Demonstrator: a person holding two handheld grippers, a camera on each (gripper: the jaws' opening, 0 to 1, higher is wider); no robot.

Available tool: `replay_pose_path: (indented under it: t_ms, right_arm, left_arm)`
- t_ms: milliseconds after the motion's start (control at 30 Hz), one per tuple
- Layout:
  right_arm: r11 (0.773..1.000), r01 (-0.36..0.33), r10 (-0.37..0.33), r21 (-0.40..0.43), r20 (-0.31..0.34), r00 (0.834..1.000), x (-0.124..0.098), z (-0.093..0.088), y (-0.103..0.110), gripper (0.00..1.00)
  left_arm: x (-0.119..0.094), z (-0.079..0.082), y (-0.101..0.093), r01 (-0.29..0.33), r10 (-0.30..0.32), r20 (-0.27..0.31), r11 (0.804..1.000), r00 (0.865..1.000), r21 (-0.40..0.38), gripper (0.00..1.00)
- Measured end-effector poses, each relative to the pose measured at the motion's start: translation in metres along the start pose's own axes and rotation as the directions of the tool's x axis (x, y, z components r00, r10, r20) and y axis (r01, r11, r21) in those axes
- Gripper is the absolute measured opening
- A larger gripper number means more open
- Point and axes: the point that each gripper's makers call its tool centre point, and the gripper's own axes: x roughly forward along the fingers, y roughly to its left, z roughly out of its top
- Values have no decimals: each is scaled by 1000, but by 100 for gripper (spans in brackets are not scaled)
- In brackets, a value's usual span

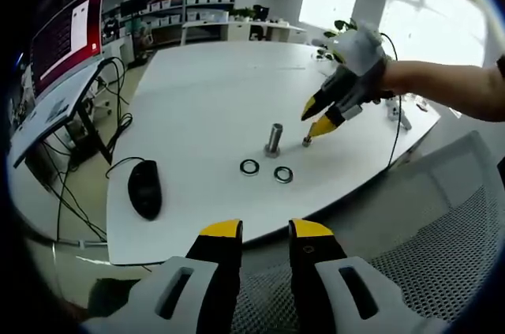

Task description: Place the washer onto the threaded stud by aligning its center hole with the stud, sliding it down to the base, and recovering from edge contact or off-axis alignment until the washer reaches the visible bottom stop.

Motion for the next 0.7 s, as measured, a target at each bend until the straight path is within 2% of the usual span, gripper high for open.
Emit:
replay_pose_path:
  t_ms: [300,700]
  right_arm:
    - [997,-60,58,-51,-39,998,14,2,19,26]
    - [987,-90,76,-134,-101,992,40,3,35,28]
  left_arm:
    - [0,1,0,-3,3,1,1000,1000,-1,21]
    - [0,1,1,-3,3,1,1000,1000,-2,21]
